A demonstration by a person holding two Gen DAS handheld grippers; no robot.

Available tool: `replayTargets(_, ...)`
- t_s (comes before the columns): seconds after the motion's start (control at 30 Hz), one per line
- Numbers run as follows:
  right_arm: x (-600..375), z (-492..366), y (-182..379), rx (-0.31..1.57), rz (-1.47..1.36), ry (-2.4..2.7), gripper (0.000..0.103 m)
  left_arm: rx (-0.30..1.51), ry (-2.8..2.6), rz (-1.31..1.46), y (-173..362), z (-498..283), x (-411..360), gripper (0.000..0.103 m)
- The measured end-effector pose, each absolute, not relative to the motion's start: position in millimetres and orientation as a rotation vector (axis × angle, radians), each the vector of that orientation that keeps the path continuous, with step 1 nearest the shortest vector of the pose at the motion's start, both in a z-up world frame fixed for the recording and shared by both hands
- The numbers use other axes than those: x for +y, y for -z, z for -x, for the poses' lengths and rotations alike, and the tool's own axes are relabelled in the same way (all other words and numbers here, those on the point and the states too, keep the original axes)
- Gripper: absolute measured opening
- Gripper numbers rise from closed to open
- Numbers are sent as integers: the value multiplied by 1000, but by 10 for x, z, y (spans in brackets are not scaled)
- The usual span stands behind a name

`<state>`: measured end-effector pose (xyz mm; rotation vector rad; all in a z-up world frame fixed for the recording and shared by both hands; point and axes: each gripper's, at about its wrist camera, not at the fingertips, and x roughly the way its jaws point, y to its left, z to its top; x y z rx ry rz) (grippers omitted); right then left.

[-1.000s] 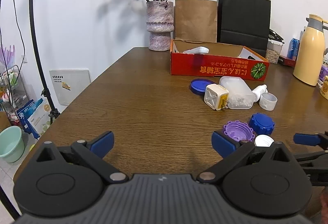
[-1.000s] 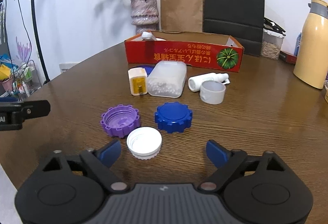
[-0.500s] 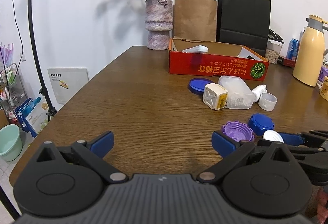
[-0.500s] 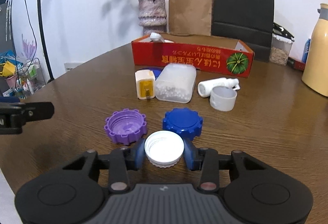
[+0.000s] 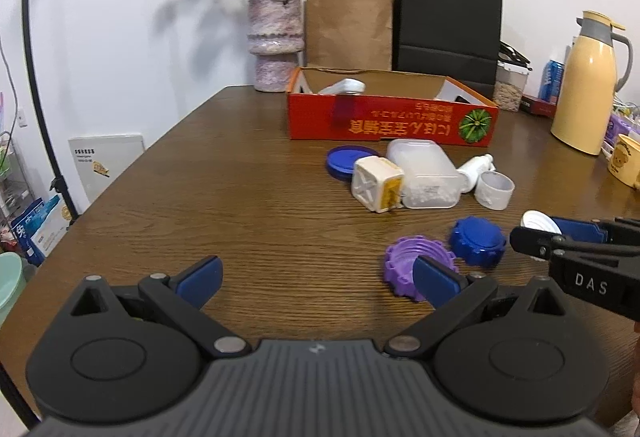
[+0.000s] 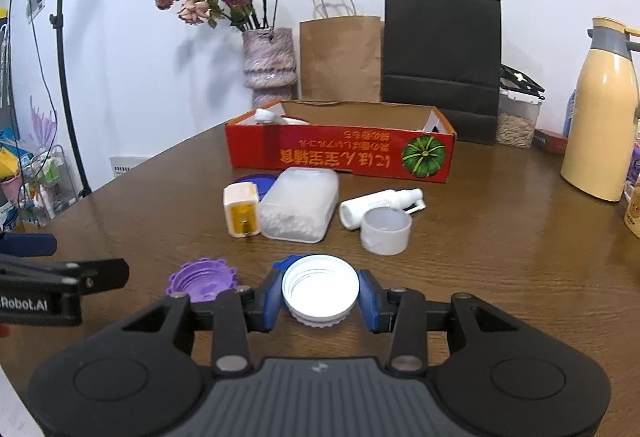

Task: Organize rigid objects
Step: 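Grasp the purple cap with the left tool while the right tool holds the white cap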

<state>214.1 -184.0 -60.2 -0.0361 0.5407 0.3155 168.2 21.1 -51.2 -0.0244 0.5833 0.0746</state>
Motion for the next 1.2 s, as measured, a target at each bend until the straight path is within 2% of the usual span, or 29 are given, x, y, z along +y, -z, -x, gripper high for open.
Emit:
replayTargets(0.87, -2158, -2403, 680, 534, 14, -271, 39, 653, -31, -39, 824, -2177, -322, 103)
replayTargets(0.93, -2151, -2408, 683, 534, 15, -273, 39, 656, -34, -43, 845, -2203, -333, 100)
replayTargets(1.07, -2134, -2417, 691, 536, 18, -275, 39, 670, -34, -40, 890, -2254, -345, 84)
replayTargets(1.13, -2130, -2417, 693, 536, 20, -277, 39, 668, -9, -22, 901, -2262, -337, 72)
replayTargets(1.17, -2126, -2417, 692, 536, 21, -278, 39, 665, -2, -19, 900, -2263, -338, 70)
replayTargets(1.2, -2125, -2414, 693, 536, 21, -279, 39, 661, -1, -23, 896, -2262, -351, 62)
